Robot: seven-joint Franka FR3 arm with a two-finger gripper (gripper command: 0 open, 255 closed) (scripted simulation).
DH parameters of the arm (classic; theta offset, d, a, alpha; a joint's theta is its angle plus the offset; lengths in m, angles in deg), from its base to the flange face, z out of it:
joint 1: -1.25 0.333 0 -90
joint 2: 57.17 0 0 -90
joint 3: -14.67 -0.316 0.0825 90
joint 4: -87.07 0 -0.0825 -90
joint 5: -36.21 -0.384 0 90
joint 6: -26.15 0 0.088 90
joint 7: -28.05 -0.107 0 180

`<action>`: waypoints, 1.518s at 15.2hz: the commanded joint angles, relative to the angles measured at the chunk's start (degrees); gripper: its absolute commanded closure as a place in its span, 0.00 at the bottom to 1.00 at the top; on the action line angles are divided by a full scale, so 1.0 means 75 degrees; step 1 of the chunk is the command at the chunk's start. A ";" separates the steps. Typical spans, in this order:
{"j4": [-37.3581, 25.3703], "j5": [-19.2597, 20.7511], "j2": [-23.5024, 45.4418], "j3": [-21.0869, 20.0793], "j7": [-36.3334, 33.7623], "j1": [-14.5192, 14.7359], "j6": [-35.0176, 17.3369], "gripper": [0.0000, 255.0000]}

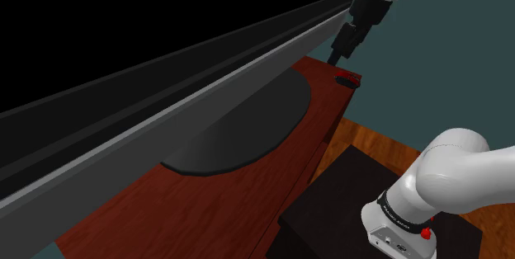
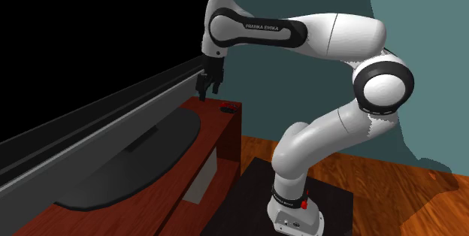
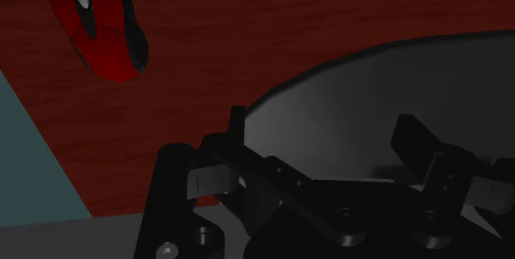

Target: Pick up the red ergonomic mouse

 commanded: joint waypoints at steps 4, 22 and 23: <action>0.0478 0.0203 -0.0208 0.0505 0.0500 -0.0177 -0.0389 0.00; 0.2255 0.0940 -0.0156 0.2511 0.2377 -0.0855 -0.2595 0.00; 0.2255 0.0940 -0.0156 0.2511 0.2377 -0.0855 -0.2595 0.00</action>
